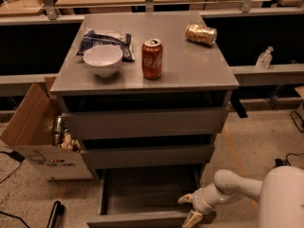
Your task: Open bottom drawer
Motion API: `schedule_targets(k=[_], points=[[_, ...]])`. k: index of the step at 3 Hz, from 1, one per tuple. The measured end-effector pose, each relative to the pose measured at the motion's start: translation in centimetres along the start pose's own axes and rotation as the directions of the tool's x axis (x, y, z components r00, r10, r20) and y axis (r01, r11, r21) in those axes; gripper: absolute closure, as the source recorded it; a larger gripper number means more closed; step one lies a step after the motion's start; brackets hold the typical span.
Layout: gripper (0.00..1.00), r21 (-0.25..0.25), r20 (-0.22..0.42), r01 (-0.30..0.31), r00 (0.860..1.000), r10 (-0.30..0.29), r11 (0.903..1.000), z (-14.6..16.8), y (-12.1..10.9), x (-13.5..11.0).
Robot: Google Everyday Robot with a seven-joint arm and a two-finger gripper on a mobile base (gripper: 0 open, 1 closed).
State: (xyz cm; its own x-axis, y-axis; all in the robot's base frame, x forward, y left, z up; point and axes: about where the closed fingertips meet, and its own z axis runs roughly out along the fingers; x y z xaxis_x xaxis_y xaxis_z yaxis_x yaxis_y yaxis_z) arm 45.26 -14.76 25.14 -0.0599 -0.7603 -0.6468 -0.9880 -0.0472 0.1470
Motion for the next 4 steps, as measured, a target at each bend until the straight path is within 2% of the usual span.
schedule_targets(k=[1, 3, 4], points=[[0.33, 0.046, 0.016, 0.000, 1.000, -0.001, 0.9989, -2.0, -1.5, -1.3], [0.80, 0.101, 0.044, -0.026, 0.999, 0.022, 0.9946, -2.2, -6.9, -2.6], [1.00, 0.121, 0.018, -0.038, 0.999, 0.036, 0.9920, -0.8, -9.0, -2.5]])
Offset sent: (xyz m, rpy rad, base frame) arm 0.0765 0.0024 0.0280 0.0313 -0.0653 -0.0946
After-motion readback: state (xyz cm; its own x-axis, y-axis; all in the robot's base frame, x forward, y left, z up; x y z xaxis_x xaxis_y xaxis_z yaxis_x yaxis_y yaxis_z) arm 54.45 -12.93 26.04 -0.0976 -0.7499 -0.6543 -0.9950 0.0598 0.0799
